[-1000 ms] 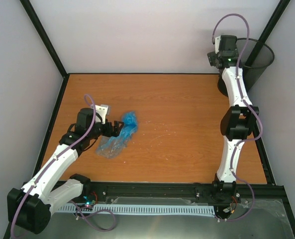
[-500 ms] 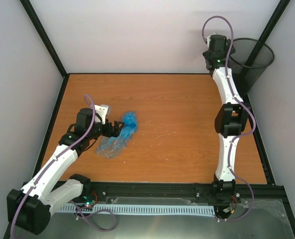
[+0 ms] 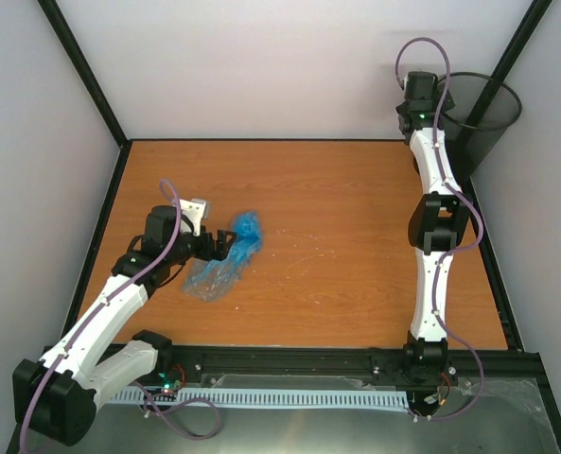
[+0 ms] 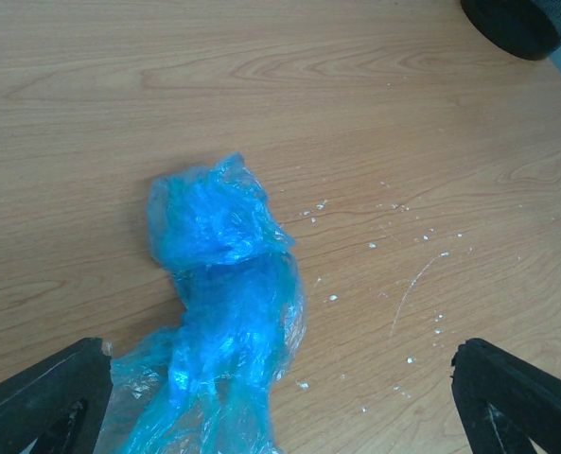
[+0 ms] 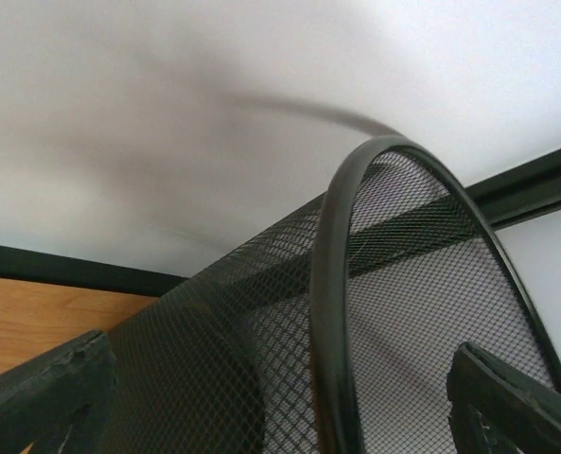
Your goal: Put the trash bags into the trash bin
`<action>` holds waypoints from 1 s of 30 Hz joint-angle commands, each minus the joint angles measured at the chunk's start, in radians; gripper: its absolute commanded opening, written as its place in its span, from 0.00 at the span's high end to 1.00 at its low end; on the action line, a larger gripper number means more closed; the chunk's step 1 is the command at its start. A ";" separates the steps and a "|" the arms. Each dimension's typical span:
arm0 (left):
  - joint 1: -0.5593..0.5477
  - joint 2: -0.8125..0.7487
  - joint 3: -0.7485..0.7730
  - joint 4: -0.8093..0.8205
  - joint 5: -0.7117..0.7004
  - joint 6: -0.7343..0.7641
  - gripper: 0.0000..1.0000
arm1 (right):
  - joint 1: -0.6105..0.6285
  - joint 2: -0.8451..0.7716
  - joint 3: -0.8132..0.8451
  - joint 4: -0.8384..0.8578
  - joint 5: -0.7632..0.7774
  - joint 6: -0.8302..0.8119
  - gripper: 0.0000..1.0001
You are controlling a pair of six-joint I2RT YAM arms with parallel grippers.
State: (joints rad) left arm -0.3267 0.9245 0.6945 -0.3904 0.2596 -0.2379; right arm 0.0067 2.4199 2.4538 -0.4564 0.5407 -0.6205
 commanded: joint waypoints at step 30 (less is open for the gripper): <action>-0.006 -0.042 0.010 0.010 -0.005 0.000 0.00 | 0.207 -0.304 -0.326 -0.308 -0.402 0.049 0.91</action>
State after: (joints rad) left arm -0.3267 0.8970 0.6945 -0.3901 0.2543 -0.2379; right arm 0.1360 2.2166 2.1971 -0.7349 0.2096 -0.5541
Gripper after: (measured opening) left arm 0.997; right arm 0.107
